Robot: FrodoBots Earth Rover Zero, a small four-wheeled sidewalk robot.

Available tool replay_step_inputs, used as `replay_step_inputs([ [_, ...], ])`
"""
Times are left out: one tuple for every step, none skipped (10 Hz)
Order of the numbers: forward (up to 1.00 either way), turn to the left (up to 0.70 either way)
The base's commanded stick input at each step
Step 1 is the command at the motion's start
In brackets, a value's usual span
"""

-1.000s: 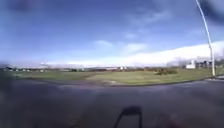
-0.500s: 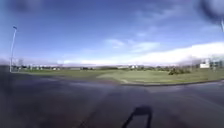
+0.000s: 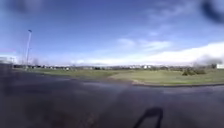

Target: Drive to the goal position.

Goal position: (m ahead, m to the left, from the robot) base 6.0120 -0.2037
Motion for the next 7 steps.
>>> replay_step_inputs([
  [0.0, 0.0],
  [0.0, 0.0],
  [0.0, 0.0],
  [0.0, 0.0],
  [0.0, 0.0],
  [0.27, 0.0],
  [0.57, 0.0],
])
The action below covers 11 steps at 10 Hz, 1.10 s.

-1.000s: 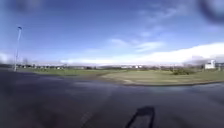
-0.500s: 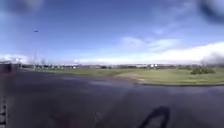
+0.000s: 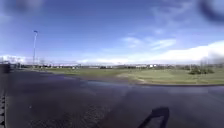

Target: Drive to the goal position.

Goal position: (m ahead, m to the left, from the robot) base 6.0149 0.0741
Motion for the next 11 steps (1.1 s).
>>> replay_step_inputs([
  [0.7, 0.0],
  [0.7, 0.0],
  [0.7, 0.12],
  [0.7, 0.24],
  [0.7, 0.34],
  [0.7, 0.29],
  [0.7, 0.0],
  [0.7, 0.0],
  [0.7, 0.0],
  [0.7, 0.0],
  [0.7, 0.0],
])
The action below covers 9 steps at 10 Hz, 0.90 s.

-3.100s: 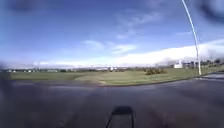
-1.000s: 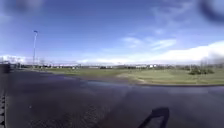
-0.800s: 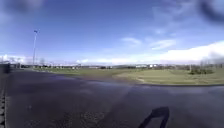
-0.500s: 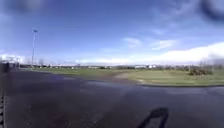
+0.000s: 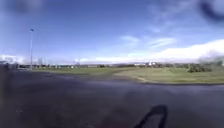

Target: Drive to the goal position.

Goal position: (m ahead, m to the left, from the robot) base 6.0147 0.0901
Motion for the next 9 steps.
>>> replay_step_inputs([
  [0.7, 0.0],
  [0.7, 0.0],
  [0.7, 0.35],
  [0.7, 0.35],
  [0.7, 0.21],
  [0.7, 0.08],
  [0.7, 0.0],
  [0.7, 0.0],
  [0.7, 0.0],
])
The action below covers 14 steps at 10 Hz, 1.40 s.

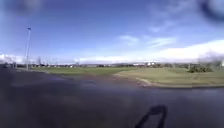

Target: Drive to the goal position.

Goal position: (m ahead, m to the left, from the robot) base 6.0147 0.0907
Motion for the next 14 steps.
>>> replay_step_inputs([
  [0.7, 0.12],
  [0.7, 0.26],
  [0.7, 0.29],
  [0.7, 0.14],
  [0.7, 0.0],
  [0.7, 0.0],
  [0.7, 0.0],
  [0.7, 0.0],
  [0.7, 0.0],
  [0.7, 0.0],
  [0.7, 0.0],
  [0.7, 0.14],
  [0.7, 0.26],
  [0.7, 0.31],
])
